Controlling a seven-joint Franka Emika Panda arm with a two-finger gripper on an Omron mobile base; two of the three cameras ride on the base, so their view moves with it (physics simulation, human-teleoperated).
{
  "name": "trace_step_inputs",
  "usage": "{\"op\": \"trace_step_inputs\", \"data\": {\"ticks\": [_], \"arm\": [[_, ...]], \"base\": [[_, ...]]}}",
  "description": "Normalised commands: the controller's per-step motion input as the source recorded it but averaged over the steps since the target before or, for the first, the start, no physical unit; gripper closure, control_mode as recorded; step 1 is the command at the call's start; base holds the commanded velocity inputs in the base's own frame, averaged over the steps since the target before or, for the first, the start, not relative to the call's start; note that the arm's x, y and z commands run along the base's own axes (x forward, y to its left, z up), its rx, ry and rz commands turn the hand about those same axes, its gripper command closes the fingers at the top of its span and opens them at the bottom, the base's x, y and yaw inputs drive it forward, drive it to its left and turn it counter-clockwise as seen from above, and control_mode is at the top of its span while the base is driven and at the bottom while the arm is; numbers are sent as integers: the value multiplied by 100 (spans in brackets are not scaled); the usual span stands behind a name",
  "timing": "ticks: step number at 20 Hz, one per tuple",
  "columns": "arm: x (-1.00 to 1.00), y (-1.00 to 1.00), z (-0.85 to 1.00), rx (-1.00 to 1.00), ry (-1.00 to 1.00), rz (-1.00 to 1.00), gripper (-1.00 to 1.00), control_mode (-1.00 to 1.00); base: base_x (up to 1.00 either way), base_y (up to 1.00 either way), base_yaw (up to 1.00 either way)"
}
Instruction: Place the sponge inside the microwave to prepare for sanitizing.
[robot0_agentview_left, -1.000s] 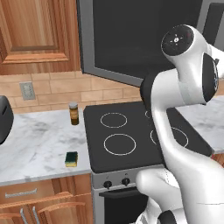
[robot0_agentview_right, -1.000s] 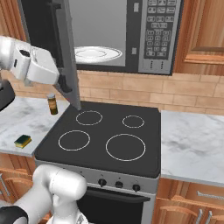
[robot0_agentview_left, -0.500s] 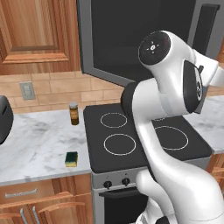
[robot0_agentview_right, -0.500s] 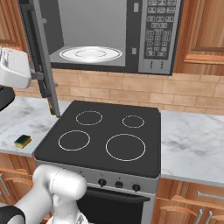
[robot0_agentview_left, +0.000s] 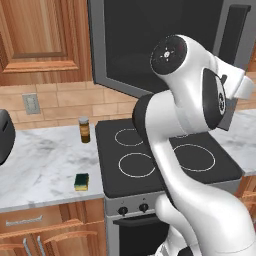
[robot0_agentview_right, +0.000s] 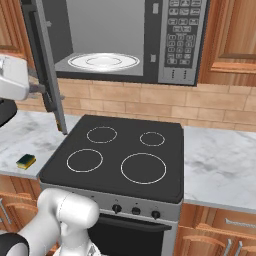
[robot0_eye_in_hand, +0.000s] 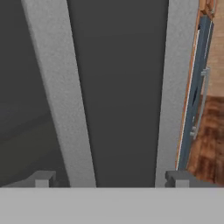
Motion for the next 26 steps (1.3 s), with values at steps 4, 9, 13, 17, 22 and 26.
{"op": "trace_step_inputs", "data": {"ticks": [4,9,13,17,22,26], "arm": [[-36,6,0,-1,0,-5,-100,-100],[-86,7,11,-1,-1,0,-100,-100],[-99,-18,41,8,-24,0,-100,-100],[-74,-60,7,25,-16,4,-100,-100],[4,-98,0,33,20,9,-100,-100],[33,-84,-3,38,6,13,-100,-100]], "base": [[0,0,0],[0,0,0],[0,0,0],[0,0,0],[0,0,0],[0,0,0]]}}
